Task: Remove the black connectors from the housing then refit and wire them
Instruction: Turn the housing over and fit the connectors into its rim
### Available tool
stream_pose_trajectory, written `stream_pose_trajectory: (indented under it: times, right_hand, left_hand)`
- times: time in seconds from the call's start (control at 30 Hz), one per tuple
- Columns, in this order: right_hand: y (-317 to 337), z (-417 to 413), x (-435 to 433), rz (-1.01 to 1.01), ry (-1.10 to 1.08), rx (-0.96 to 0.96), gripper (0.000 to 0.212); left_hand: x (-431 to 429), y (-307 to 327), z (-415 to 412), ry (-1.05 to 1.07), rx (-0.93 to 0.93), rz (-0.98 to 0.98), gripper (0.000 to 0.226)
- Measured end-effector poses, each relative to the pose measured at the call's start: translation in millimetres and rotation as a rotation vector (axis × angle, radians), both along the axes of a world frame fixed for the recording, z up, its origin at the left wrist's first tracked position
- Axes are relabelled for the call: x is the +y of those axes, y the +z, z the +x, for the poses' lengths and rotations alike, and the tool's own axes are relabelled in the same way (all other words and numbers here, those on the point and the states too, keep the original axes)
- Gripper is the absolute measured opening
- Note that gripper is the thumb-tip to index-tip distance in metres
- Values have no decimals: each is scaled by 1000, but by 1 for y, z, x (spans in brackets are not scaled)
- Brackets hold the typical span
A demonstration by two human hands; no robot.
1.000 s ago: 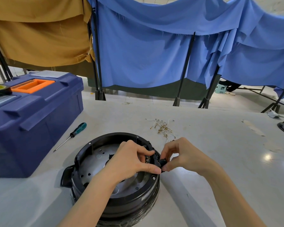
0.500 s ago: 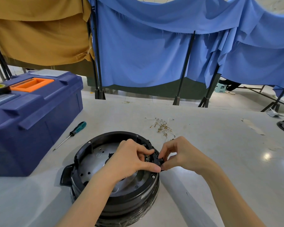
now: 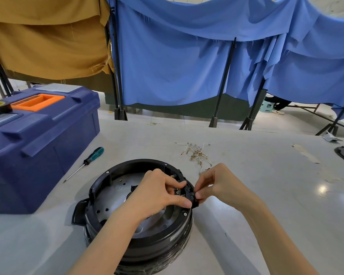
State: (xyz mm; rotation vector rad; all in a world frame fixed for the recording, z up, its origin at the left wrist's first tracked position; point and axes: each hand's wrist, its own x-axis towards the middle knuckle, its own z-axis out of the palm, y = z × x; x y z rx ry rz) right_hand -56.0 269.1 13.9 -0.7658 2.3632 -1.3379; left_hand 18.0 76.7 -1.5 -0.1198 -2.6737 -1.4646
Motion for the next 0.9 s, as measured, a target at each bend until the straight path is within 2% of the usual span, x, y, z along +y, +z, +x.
stream_pose_trajectory:
  times: [0.17, 0.43, 0.73, 0.9]
  right_hand:
    - [-4, 0, -5, 17, -85, 67, 13]
    - [-11, -1, -11, 27, -47, 43, 22]
    - [-20, -5, -14, 32, -92, 58, 22]
    - [-17, -6, -9, 26, -42, 46, 20]
  left_hand:
    - [3, -1, -2, 8, -15, 11, 42]
    - [6, 2, -2, 12, -38, -14, 33]
    - [8, 3, -3, 16, -69, 17, 28]
    - [7, 2, 0, 18, -27, 12, 33]
